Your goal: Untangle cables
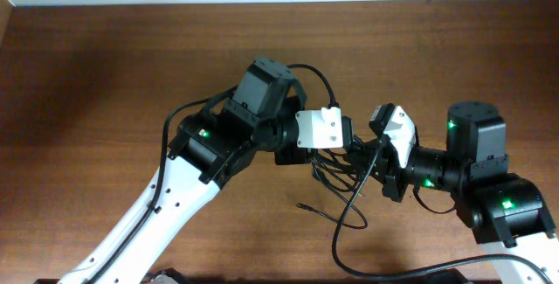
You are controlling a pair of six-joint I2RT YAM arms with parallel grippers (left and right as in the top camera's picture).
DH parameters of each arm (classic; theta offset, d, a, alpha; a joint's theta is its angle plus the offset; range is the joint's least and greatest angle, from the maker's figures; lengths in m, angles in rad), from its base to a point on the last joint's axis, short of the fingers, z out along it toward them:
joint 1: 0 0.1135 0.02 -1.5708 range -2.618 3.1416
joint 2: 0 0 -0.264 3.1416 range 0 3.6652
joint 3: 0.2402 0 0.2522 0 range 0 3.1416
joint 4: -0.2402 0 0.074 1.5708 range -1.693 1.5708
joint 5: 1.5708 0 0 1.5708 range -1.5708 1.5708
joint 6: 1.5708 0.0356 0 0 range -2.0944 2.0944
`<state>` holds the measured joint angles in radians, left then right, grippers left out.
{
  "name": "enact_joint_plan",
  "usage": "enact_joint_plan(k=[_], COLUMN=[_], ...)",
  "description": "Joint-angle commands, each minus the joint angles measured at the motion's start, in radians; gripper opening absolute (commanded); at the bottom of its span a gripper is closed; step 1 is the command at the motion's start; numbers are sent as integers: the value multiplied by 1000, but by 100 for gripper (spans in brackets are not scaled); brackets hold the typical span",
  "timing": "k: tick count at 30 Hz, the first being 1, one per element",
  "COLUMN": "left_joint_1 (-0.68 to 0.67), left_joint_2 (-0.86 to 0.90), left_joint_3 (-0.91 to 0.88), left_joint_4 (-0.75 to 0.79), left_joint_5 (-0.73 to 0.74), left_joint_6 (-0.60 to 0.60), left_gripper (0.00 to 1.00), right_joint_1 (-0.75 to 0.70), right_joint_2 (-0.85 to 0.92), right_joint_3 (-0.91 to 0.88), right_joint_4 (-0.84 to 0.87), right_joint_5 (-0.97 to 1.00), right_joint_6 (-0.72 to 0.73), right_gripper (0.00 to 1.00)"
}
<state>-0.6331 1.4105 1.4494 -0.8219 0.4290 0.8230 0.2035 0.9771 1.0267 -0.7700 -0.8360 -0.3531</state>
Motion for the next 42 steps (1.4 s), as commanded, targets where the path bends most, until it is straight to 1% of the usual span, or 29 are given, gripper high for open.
enact_joint_plan(k=[1, 2, 3, 8, 14, 16, 18, 20, 24, 26, 29, 32, 36, 39, 42], left_joint_1=[-1, -1, -1, 13, 119, 167, 220, 271, 310, 326, 338, 338, 338, 337, 334], left_joint_2=[-11, -14, -19, -67, -176, -206, -220, -219, -219, -222, -232, -238, -237, -235, -232], left_joint_3=[12, 12, 12, 12, 12, 12, 12, 12, 12, 12, 12, 12, 12, 12, 12], left_joint_4=[13, 14, 14, 17, 17, 11, -7, -35, -49, -55, -68, -73, -100, -116, -122], left_joint_5=[-5, -7, -7, -8, -9, -11, -11, -11, -8, 2, 30, 101, 114, 168, 171], left_joint_6=[-69, -87, -105, -216, -363, -420, -478, -537, -604, -613, -612, -576, -572, -572, -572], left_gripper=[50, 62, 98, 99, 99, 99, 99, 99, 99, 99, 99, 99, 99, 99, 99], right_joint_1=[-2, -2, -2, -3, -3, -3, -3, -3, -3, -3, -3, -3, -3, -3, -3], right_joint_2=[-9, -9, -9, -9, -10, -10, -10, -10, -10, -10, -10, -10, -10, -9, -9], right_joint_3=[2, 2, 2, 2, 2, 2, 2, 2, 2, 2, 2, 2, 2, 2, 2], right_joint_4=[11, 16, 23, 68, 130, 163, 198, 267, 364, 410, 443, 443, 444, 454, 454], right_joint_5=[-17, -17, -17, -17, -3, -10, -56, -148, -226, -256, -290, -290, -290, -290, -290], right_joint_6=[-10, -10, -9, -5, 60, 114, 154, 203, 270, 305, 311, 311, 310, 310, 310], right_gripper=[4, 4, 4, 4, 4, 4, 4, 4, 4, 4, 4, 4, 4, 4, 4])
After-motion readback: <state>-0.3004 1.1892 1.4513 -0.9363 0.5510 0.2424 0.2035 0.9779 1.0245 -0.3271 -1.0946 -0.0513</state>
